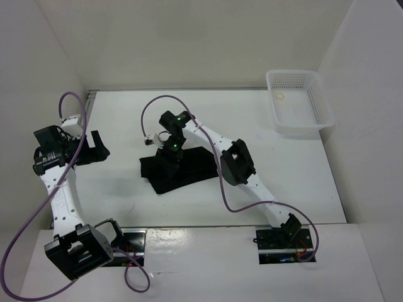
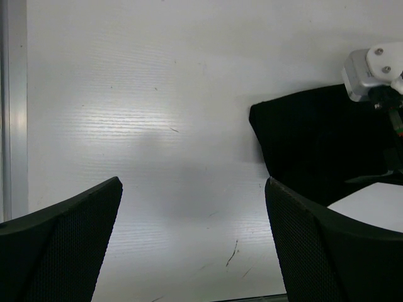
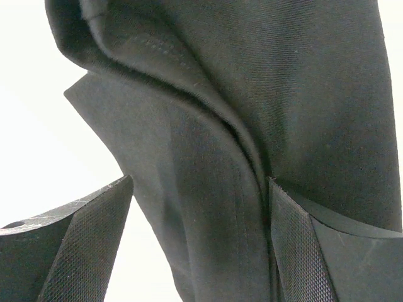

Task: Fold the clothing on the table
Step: Fold the skirt

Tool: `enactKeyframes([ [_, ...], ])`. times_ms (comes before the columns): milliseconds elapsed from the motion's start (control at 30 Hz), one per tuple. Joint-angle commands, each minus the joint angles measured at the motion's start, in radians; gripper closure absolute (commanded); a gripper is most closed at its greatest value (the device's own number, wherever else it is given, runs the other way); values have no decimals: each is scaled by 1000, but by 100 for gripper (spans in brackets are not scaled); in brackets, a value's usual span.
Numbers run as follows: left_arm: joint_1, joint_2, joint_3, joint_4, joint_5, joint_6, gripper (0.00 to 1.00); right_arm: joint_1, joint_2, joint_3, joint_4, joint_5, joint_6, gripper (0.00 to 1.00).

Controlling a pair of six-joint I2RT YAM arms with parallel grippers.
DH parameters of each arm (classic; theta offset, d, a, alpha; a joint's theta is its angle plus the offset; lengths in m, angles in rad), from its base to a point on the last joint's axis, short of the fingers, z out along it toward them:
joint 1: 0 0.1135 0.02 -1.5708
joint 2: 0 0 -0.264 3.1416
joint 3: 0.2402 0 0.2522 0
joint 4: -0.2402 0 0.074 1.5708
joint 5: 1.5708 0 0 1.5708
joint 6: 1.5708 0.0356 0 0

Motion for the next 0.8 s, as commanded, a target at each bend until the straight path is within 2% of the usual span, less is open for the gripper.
enactKeyframes([
  [0, 8, 2, 1, 26, 28, 23, 0, 17, -105, -59, -36, -34, -34, 12],
  [267, 8, 21, 1, 17, 71, 41, 0, 17, -146, -82, -36, -43, -25, 12],
  [367, 8, 56, 1, -3, 132, 84, 0, 17, -137, -73, -36, -53, -7, 12],
  [433, -11, 126, 21, -32, 154, 117, 4, 17, -137, -73, -36, -53, 4, 12],
  [500, -52, 227, 39, -41, 163, 127, 9, 17, -149, -73, -36, -53, 4, 12],
  [533, -69, 261, 39, -52, 163, 138, 20, 17, -159, -73, -36, -53, 4, 12],
  [667, -165, 456, 90, -79, 177, 180, 44, 17, -179, -107, -36, -53, 13, 12],
  [767, -212, 481, 90, -29, 139, 181, 44, 17, -199, -140, -36, -53, 13, 12],
])
